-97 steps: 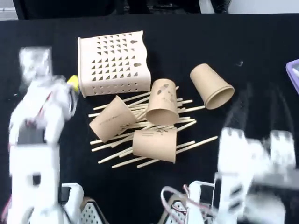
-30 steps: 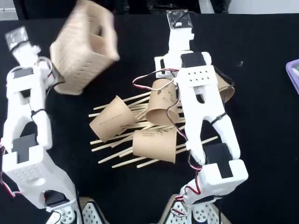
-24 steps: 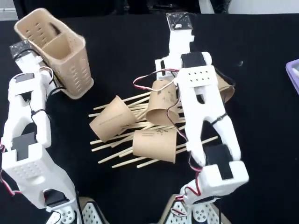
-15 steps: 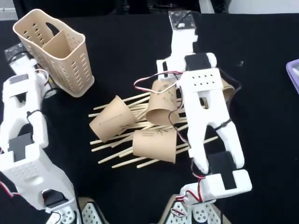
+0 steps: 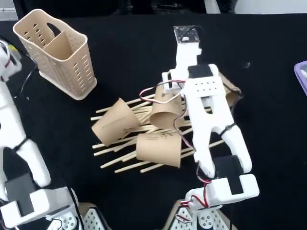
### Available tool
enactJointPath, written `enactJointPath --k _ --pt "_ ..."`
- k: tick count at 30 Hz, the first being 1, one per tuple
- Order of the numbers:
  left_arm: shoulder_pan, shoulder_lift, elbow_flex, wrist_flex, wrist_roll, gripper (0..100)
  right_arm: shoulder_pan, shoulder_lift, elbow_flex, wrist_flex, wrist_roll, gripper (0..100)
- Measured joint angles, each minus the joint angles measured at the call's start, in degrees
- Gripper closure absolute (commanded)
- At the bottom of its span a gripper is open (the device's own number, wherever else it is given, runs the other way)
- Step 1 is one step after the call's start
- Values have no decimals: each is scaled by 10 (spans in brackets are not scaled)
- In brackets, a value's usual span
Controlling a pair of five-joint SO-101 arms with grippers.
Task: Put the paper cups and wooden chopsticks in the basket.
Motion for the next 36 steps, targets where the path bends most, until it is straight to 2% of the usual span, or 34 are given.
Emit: enactJointPath --k 4,7,15,18,22,24,30,36 --pt "39 0 -27 -5 31 775 0 0 0 -4 0 868" --pt "64 31 -29 -42 40 781 0 0 0 -4 0 868" --pt "67 158 -43 -77 44 784 0 0 0 -4 0 868" --pt "63 176 -55 -82 44 827 0 0 0 -4 0 868" --pt "66 191 -58 -82 45 959 0 0 0 -4 0 868" --pt "68 192 -58 -82 45 967 0 0 0 -4 0 868" --pt "125 189 -75 -20 42 961 0 0 0 -4 0 868" --pt "230 189 -140 82 -89 961 16 -4 1 -4 -17 868"
